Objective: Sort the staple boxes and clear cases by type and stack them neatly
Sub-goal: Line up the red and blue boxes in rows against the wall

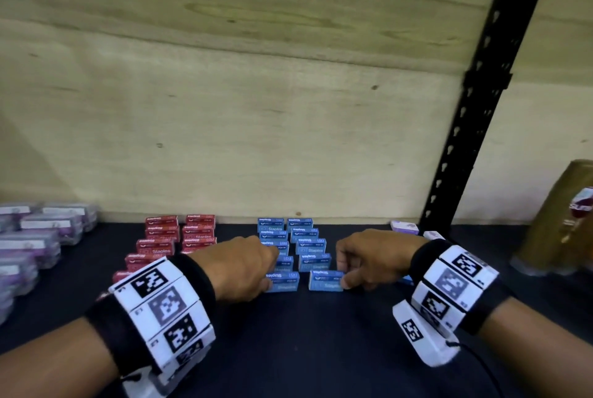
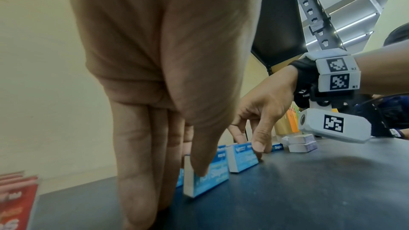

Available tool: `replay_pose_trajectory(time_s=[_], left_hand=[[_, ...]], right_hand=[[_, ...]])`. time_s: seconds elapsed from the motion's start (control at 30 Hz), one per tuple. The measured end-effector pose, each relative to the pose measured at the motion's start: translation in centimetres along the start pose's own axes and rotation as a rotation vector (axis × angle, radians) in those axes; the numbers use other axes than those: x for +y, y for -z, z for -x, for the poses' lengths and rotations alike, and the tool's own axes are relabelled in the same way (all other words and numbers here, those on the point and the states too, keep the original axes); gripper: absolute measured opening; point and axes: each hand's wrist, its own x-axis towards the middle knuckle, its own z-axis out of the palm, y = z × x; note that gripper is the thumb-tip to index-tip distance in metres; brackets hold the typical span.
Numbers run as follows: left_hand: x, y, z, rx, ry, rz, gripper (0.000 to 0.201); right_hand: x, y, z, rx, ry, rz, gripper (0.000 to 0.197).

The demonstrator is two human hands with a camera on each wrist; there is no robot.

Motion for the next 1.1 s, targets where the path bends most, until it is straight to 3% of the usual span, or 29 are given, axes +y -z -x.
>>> replay_pose_trajectory(time_s=[0.17,0.57,0.9,1.1], left_hand=[[0.0,-0.3,-0.2,0.009,0.008,0.019,0.029],[0.2,-0.3,-0.1,0.008,0.029,-0.011,0.030],[-0.1,0.1,1.1,-0.012,0.059,0.088,0.054],[0.2,2.6,1.2,0.155,0.094,-0.180,0.042]], right_hand=[[0.1,-0.2,-0.6,-0.005,-0.021,-0.125,0.020],[0.3,-0.5,-1.0,0.001,-0.019,-0.155,0.022],[2.4,0.7,1.0,-0.006,0.017,-0.277,0.036],[8.2,4.4,3.3,0.161,-0.065,-0.347,0.021]])
